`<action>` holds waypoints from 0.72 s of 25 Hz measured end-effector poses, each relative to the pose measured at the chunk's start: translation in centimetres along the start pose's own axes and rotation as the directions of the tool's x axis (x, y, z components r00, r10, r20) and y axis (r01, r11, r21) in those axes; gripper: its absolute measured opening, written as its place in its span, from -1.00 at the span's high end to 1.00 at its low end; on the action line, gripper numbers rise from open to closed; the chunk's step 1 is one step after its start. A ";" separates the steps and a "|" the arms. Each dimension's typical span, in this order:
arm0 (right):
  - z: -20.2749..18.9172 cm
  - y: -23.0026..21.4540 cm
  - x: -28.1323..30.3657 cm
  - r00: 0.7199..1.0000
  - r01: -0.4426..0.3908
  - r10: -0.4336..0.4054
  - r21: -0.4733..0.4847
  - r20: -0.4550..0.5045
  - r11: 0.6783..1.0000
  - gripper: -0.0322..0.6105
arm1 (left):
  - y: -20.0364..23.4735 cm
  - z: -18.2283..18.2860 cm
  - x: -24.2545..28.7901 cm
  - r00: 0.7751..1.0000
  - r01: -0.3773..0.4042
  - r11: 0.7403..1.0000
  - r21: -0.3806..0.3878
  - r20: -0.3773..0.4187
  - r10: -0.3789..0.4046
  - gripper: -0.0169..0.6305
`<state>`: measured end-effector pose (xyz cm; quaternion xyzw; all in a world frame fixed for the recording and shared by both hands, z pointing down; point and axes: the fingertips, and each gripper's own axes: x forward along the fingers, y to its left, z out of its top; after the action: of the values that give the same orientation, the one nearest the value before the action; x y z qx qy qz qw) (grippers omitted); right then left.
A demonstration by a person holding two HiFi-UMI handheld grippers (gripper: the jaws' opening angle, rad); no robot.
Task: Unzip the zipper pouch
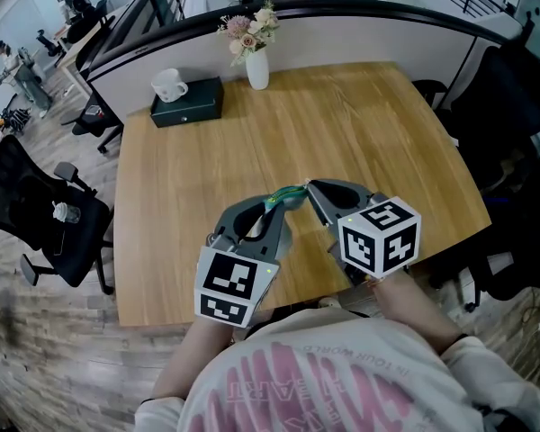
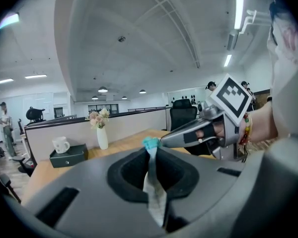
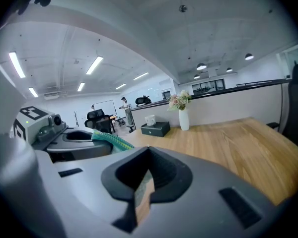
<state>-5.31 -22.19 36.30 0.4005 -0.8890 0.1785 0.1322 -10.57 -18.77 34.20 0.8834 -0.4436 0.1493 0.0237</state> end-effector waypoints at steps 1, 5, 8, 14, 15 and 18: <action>-0.1 -0.1 0.1 1.000 0.007 -0.007 -0.008 -0.003 1.000 0.91 | 0.1 -0.1 0.0 1.000 0.000 1.000 -0.004 0.000 0.000 0.89; -0.6 -0.8 0.3 0.999 0.029 -0.029 -0.007 -0.017 1.000 0.90 | 0.5 -0.1 -0.2 1.000 -0.003 1.000 -0.027 0.007 0.003 0.89; -0.9 -1.3 0.3 0.999 0.045 -0.045 0.001 -0.023 0.999 0.91 | 0.6 -0.1 -0.5 1.000 -0.005 0.999 -0.035 0.011 0.006 0.89; -1.3 -1.8 0.2 0.998 0.054 -0.054 0.021 -0.021 0.998 0.90 | 0.7 -0.4 -0.4 1.000 -0.007 0.999 -0.033 0.010 0.007 0.89; -1.4 -2.0 0.2 0.998 0.059 -0.058 0.022 -0.023 0.998 0.91 | 0.6 -0.4 -0.4 1.000 -0.006 0.999 -0.037 0.010 0.006 0.89; -1.7 -2.7 0.1 0.997 0.077 -0.076 0.032 -0.031 0.997 0.91 | 0.8 -0.3 -0.4 1.000 -0.009 0.999 -0.050 0.013 0.009 0.89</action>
<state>-3.17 -23.17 38.39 0.4336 -0.8679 0.1938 0.1456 -11.53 -18.93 34.29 0.8815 -0.4513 0.1323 0.0421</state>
